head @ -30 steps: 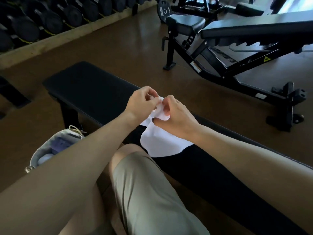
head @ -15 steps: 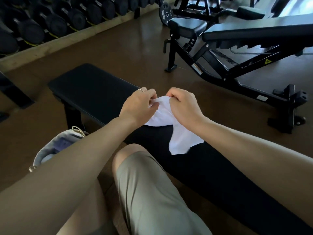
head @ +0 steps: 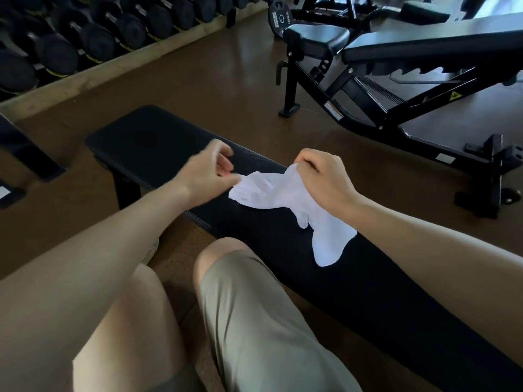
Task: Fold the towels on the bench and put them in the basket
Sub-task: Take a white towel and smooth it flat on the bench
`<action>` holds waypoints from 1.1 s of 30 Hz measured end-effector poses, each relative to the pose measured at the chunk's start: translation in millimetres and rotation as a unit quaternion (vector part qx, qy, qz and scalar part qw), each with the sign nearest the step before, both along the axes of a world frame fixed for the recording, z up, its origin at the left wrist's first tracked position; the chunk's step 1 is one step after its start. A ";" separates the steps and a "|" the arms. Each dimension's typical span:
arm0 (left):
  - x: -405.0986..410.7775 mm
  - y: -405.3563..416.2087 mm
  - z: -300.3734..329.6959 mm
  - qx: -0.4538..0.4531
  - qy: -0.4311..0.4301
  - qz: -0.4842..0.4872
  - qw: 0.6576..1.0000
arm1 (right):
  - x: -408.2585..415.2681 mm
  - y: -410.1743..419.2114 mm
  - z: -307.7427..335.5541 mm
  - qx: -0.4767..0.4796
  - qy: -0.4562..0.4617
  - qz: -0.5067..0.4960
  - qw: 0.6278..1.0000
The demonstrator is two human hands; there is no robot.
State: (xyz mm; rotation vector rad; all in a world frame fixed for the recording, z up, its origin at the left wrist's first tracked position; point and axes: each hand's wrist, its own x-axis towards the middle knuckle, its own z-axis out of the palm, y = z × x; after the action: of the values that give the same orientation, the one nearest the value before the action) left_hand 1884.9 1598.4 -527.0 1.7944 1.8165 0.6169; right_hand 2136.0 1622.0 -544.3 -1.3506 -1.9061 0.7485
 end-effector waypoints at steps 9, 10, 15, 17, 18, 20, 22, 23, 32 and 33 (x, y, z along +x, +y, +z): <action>62.9 0.0 -28.4 -0.053 -0.071 -0.130 0.988 | 0.6 10.1 34.8 0.064 0.095 -0.039 0.993; 67.7 -1.7 -30.8 -0.052 -0.051 -0.130 0.989 | 6.6 12.4 34.5 0.061 0.112 -0.063 0.990; 84.5 0.1 -35.9 0.003 -0.083 -0.090 0.992 | 28.1 12.1 17.5 0.070 0.060 -0.094 0.991; 89.9 1.9 -29.2 0.023 -0.122 -0.085 0.989 | 38.9 17.7 11.9 0.082 -0.027 -0.124 0.988; 91.1 3.1 -24.6 0.039 -0.122 -0.081 0.988 | 45.1 21.3 10.1 0.079 -0.085 -0.144 0.983; 92.8 5.9 -16.1 0.068 -0.111 -0.072 0.989 | 53.0 23.3 10.2 0.072 -0.143 -0.144 0.976; 94.9 9.6 -8.8 0.088 -0.103 -0.077 0.988 | 49.0 17.2 14.6 0.117 -0.103 -0.082 0.984; 95.8 10.9 -5.8 0.098 -0.091 -0.081 0.988 | 40.3 11.3 18.3 0.146 -0.077 -0.035 0.986; 75.8 3.8 6.3 0.125 -0.033 -0.152 0.980 | -13.6 0.6 13.7 0.064 0.005 0.092 0.994; 71.2 1.3 5.6 0.123 -0.029 -0.166 0.978 | -14.1 1.3 14.6 0.077 -0.007 0.093 0.993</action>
State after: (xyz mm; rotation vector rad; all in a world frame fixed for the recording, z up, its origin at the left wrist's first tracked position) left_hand 1956.1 1599.7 -521.4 2.1586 1.4037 0.7756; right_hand 2122.0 1623.3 -529.7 -1.0993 -2.0751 0.6669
